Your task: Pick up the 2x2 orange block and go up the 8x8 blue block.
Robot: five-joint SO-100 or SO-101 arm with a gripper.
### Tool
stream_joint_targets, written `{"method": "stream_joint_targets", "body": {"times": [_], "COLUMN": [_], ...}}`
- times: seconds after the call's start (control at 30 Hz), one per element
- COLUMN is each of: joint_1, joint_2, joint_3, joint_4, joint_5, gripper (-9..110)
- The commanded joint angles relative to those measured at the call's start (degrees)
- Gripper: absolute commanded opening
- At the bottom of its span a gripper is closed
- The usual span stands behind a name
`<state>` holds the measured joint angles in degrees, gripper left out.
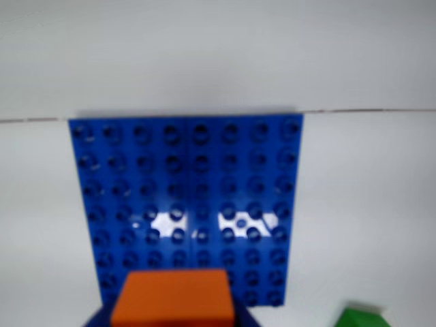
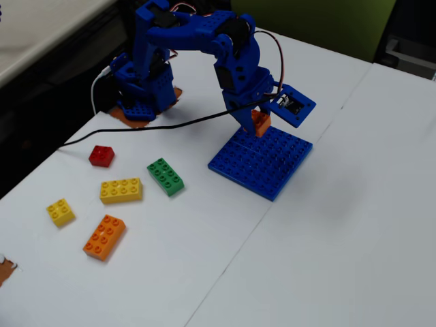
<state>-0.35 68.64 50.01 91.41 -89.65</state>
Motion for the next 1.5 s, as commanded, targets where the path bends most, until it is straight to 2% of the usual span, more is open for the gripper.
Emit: {"method": "stream_joint_targets", "body": {"times": [0.0,1.47], "joint_1": [0.0,0.26], "joint_2": [0.44,0.0], "joint_3": [-2.72,-2.72], "joint_4": [0.35,-0.53], "joint_5": [-0.35,-0.35], "gripper": [0,0]}}
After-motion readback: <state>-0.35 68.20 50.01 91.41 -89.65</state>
